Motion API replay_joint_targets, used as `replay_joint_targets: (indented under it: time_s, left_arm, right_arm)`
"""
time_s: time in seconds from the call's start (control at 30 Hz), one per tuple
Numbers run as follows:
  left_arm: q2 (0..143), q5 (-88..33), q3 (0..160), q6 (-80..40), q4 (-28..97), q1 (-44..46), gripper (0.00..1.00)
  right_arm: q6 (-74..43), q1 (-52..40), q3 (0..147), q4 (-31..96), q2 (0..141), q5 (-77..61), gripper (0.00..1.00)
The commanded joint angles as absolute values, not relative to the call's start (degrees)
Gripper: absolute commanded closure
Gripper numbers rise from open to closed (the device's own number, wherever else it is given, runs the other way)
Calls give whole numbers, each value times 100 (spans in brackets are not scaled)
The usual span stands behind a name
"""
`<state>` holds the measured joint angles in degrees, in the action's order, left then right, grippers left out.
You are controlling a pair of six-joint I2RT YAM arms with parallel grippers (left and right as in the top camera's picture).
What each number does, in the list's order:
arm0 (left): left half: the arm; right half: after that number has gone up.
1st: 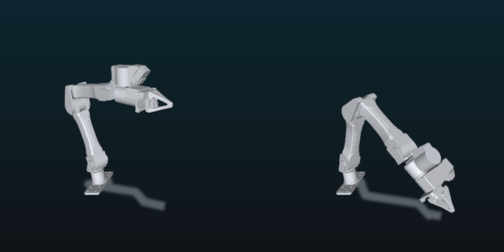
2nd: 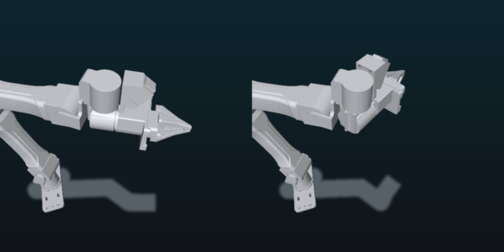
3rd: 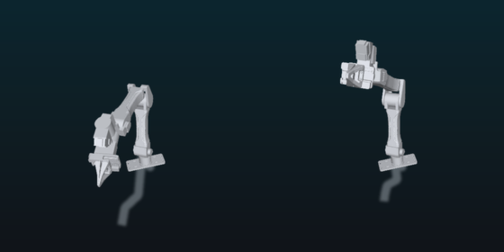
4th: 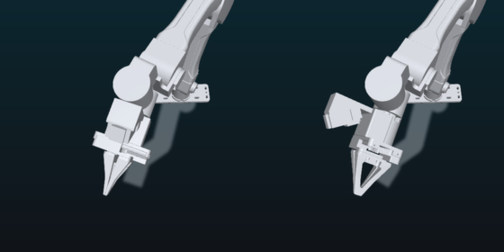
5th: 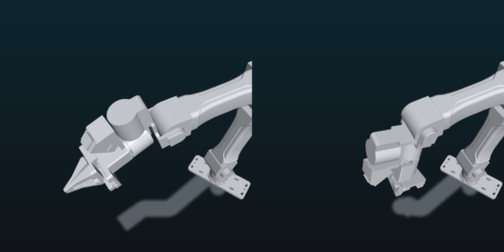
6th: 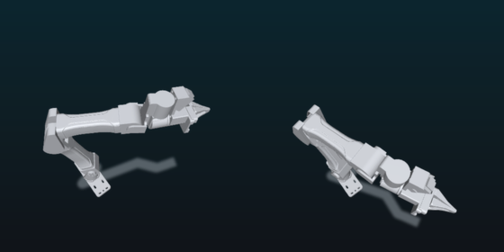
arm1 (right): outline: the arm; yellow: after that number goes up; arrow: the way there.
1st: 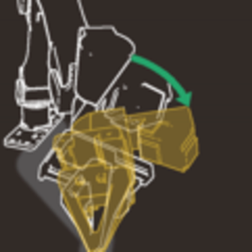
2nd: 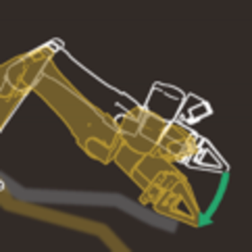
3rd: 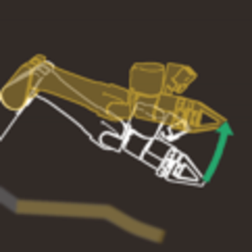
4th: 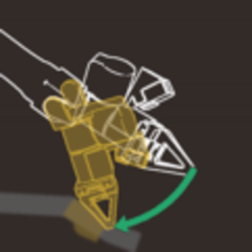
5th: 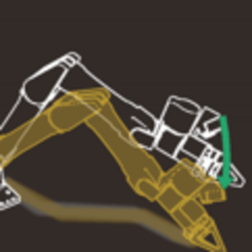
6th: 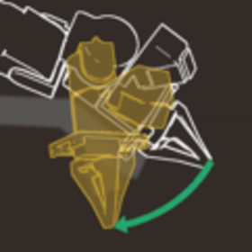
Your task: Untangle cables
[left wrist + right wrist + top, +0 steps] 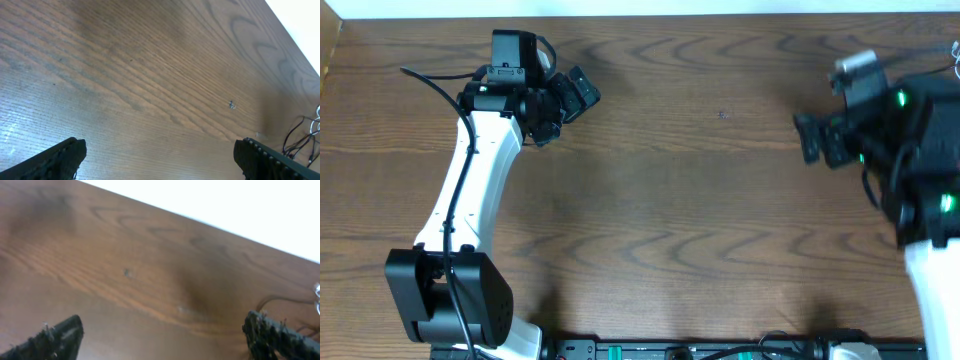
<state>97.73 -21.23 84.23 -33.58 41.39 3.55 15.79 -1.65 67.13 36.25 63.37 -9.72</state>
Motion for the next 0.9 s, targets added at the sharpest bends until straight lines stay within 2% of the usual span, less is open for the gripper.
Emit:
replay_joint_targets:
  time_s: [0.0, 0.2, 0.3, 0.57, 0.87]
  left_arm:
    - [9806, -2088, 8433, -3304, 4136, 362, 0]
    - [9806, -2088, 8433, -3301, 4136, 362, 0]
    - [9806, -2091, 8433, -3301, 4136, 362, 0]
    - [9806, -2088, 8433, -3301, 4136, 362, 0]
    - [9806, -2091, 8433, -3301, 4136, 362, 0]
  right_arm:
    - [1629, -106, 5483, 2904, 5358, -982, 1]
    - [1632, -113, 2847, 836, 3415, -1402, 1]
    - [1632, -117, 1892, 270, 2661, -1538, 1]
    - [1634, -117, 403, 54, 1105, -1538, 1]
    - [1632, -121, 32, 303, 294, -1535, 1]
